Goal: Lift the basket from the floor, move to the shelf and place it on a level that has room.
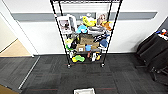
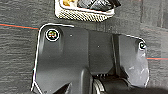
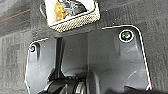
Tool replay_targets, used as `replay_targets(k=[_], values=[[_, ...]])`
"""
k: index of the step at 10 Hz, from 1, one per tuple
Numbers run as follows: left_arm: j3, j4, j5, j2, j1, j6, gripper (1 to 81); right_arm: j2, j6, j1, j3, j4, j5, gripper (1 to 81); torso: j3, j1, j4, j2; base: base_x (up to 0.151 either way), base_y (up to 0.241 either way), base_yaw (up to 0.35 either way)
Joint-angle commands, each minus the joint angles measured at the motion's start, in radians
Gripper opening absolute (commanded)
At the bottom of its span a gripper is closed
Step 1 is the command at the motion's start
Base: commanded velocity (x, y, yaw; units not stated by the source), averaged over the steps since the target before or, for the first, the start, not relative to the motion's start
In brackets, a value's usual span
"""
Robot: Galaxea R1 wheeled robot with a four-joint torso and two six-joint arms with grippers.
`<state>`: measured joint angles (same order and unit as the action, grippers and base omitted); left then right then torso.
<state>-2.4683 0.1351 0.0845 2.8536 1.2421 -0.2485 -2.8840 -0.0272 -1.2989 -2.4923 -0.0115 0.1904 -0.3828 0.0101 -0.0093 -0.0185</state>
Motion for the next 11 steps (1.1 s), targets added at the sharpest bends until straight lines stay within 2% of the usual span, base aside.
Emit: replay_targets(k=[1,2,3,5,10,11], values=[[-0.021,-0.028,-0.081,-0.012,-0.017,-0.008,81.1,0.007,-0.002,0.013,0.017,-0.001,-0.055,81.1,0.000,0.000,0.000,0.000,0.000,0.000,0.000],[-0.031,-0.020,-0.069,-0.016,0.001,-0.006,81.1,0.004,-0.002,0.008,0.017,-0.001,-0.054,81.1,0.000,0.000,0.000,0.000,0.000,0.000,0.000],[-0.032,-0.023,-0.068,-0.014,0.001,-0.008,81.1,0.003,-0.002,0.005,0.017,-0.002,-0.055,81.1,0.000,0.064,0.000,-0.100,0.000,0.000,0.000],[-0.034,-0.029,-0.069,-0.016,-0.002,-0.008,81.1,-0.002,-0.002,0.002,0.011,-0.002,-0.055,81.1,0.000,0.080,0.000,-0.127,0.000,0.000,0.000],[-0.024,-0.086,-0.080,-0.006,-0.008,-0.011,81.1,-0.022,-0.002,0.011,-0.003,-0.010,-0.055,81.1,0.000,0.184,0.000,-0.293,0.000,0.000,0.000],[-0.024,-0.086,-0.080,-0.006,-0.008,-0.011,81.1,-0.028,-0.002,0.011,-0.014,-0.013,-0.055,81.1,-0.067,0.206,0.000,-0.328,0.000,0.000,0.000]])
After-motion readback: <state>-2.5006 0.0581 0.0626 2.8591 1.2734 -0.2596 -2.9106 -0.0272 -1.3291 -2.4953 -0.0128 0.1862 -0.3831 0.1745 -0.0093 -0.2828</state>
